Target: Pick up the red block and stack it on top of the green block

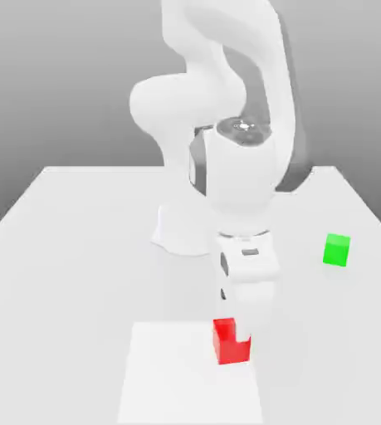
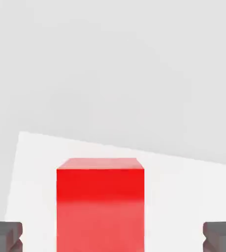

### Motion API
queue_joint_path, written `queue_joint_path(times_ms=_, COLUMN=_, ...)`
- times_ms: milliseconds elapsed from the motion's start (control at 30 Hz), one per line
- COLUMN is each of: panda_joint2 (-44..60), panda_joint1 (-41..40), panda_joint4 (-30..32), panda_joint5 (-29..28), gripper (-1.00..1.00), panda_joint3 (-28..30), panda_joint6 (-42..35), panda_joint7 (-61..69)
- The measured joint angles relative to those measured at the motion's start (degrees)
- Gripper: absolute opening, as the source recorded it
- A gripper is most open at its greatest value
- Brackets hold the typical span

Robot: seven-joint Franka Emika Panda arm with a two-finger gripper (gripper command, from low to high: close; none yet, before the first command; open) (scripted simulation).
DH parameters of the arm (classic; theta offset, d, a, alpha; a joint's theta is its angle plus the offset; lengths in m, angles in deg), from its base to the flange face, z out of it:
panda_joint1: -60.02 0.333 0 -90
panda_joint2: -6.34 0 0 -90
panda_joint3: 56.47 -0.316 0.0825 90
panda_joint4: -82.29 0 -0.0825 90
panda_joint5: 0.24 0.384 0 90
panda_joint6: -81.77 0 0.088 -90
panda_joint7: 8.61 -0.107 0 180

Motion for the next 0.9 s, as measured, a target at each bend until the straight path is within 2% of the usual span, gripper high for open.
queue_joint_path(times_ms=133, panda_joint2=3.9, panda_joint1=-1.6, panda_joint4=-0.6, panda_joint5=4.9, gripper=0.00, panda_joint3=-2.7, panda_joint6=3.0, panda_joint7=3.7)
queue_joint_path(times_ms=300, panda_joint2=9.2, panda_joint1=-6.2, panda_joint4=-1.1, panda_joint5=11.1, gripper=0.00, panda_joint3=-8.8, panda_joint6=7.2, panda_joint7=8.0)
queue_joint_path(times_ms=333, panda_joint2=9.9, panda_joint1=-6.8, panda_joint4=-1.2, panda_joint5=11.7, gripper=-1.00, panda_joint3=-9.7, panda_joint6=7.8, panda_joint7=8.5)
queue_joint_path(times_ms=567, panda_joint2=9.8, panda_joint1=-6.9, panda_joint4=-1.1, panda_joint5=11.6, gripper=-1.00, panda_joint3=-9.7, panda_joint6=7.7, panda_joint7=8.4)
queue_joint_path(times_ms=900, panda_joint2=0.1, panda_joint1=-2.6, panda_joint4=0.0, panda_joint5=-0.4, gripper=-1.00, panda_joint3=-2.4, panda_joint6=0.0, panda_joint7=-0.2)
